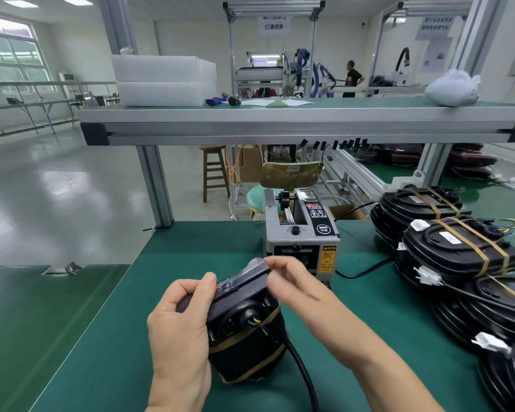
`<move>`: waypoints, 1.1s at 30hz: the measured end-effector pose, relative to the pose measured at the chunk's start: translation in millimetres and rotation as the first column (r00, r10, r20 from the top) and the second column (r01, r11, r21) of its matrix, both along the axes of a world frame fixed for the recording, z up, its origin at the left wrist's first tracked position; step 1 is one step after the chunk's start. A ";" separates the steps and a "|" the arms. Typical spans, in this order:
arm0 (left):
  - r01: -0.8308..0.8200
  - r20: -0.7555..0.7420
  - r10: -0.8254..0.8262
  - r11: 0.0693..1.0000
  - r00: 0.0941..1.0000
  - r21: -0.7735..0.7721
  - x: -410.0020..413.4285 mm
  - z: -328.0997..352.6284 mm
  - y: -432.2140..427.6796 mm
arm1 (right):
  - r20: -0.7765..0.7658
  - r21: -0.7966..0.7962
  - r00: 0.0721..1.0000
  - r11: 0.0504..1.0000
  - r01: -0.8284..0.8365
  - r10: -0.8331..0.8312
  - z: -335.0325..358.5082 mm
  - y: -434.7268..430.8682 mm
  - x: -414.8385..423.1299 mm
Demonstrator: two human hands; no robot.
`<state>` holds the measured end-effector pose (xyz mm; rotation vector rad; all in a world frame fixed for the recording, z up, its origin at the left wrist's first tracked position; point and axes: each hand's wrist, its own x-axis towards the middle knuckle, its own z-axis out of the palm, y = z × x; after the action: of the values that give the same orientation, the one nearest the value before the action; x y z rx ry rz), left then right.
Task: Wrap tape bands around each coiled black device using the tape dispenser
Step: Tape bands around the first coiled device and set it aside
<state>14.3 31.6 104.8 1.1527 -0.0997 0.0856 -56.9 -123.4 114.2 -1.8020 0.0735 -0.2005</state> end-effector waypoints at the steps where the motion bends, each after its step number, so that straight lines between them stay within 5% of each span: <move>1: 0.016 -0.025 -0.017 0.999 1.000 -0.030 -0.2 -0.9 1.4 | -0.031 -0.092 0.998 0.995 -0.049 0.046 -5.2 -6.6 -3.8; 4: 0.100 -0.123 -0.116 0.987 0.986 -0.126 -3.7 -6.6 2.3 | -0.114 -0.198 0.983 0.966 -0.163 0.143 -15.9 -14.4 -10.9; 10: 0.252 -0.209 -0.298 0.942 0.931 -0.220 -5.7 -24.1 -2.5 | -0.038 -0.360 0.998 0.931 -0.059 0.048 -11.7 -22.1 -15.5; 14: 0.225 -0.007 -0.225 0.974 0.974 0.008 -4.4 -32.4 -0.5 | -0.032 -0.674 0.999 0.737 -0.045 0.031 -1.0 -32.8 -15.6; 18: 0.239 0.252 -0.313 0.929 0.916 0.284 -7.5 -31.4 3.6 | -0.060 -0.793 0.998 0.607 -0.058 0.017 -0.6 -35.7 -11.7; 22: 0.243 0.322 -0.436 0.834 0.840 0.496 -11.0 -33.2 1.2 | -0.065 -0.847 0.998 0.528 -0.060 0.008 -6.3 -32.7 -8.0; 27: 0.259 0.290 -0.468 0.799 0.835 0.543 -9.0 -41.7 1.1 | -0.041 -0.872 0.999 0.488 -0.036 0.001 -10.1 -27.8 -3.4; 29: 0.268 0.264 -0.467 0.794 0.844 0.546 -6.1 -45.5 3.5 | -0.072 -0.850 0.997 0.522 -0.064 0.005 -9.8 -26.9 -3.6; 33: 0.295 0.227 -0.468 0.795 0.854 0.530 -3.2 -50.2 6.2 | -0.057 -0.513 0.998 0.858 -0.015 -0.017 -2.2 -31.1 -4.8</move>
<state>11.1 37.8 54.6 1.5843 -0.7111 -0.1127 -61.8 -154.4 112.0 -2.3453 0.0669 -0.1764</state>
